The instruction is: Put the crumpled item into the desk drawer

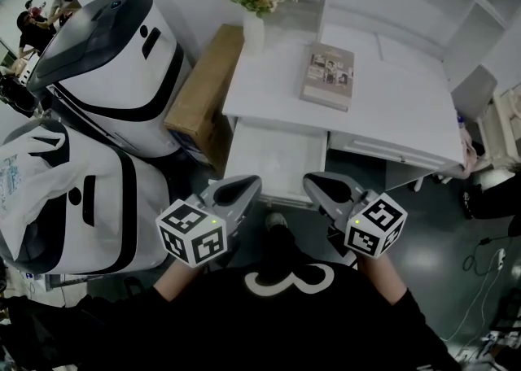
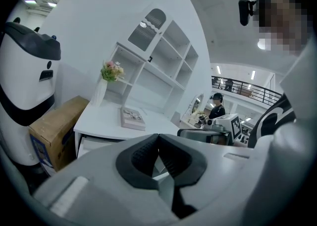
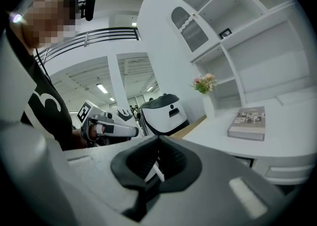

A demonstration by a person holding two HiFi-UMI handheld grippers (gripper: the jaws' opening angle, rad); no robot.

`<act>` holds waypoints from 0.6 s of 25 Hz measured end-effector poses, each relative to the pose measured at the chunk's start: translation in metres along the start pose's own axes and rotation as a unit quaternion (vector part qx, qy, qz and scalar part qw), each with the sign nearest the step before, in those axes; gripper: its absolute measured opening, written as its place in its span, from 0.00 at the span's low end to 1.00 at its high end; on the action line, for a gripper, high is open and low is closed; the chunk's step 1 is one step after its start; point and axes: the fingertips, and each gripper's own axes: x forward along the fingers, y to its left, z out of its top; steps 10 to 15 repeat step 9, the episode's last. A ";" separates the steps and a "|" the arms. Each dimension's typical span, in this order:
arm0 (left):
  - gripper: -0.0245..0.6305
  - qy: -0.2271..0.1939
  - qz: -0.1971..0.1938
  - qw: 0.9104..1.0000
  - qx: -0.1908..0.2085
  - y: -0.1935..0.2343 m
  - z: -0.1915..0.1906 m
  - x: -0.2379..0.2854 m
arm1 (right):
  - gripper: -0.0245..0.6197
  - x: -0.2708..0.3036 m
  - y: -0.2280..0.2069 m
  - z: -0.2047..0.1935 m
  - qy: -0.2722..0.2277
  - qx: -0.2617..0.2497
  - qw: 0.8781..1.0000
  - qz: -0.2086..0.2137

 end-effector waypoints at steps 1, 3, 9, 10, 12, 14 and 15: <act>0.05 0.001 -0.001 1.000 0.000 0.000 -0.001 0.001 | 0.04 0.000 -0.001 -0.001 0.000 0.002 1.000 -0.001; 0.05 0.004 -0.002 1.000 -0.002 0.002 -0.002 0.005 | 0.04 0.000 -0.005 -0.002 -0.001 0.005 1.000 -0.003; 0.05 0.011 -0.003 1.000 -0.001 0.009 -0.001 0.016 | 0.04 0.005 -0.016 -0.001 -0.005 0.012 1.000 -0.006; 0.05 0.011 -0.003 1.000 -0.001 0.009 -0.001 0.016 | 0.04 0.005 -0.016 -0.001 -0.005 0.012 1.000 -0.006; 0.05 0.011 -0.003 1.000 -0.001 0.009 -0.001 0.016 | 0.04 0.005 -0.016 -0.001 -0.005 0.012 1.000 -0.006; 0.05 0.011 -0.003 1.000 -0.001 0.009 -0.001 0.016 | 0.04 0.005 -0.016 -0.001 -0.005 0.012 1.000 -0.006; 0.05 0.011 -0.003 1.000 -0.001 0.009 -0.001 0.016 | 0.04 0.005 -0.016 -0.001 -0.005 0.012 1.000 -0.006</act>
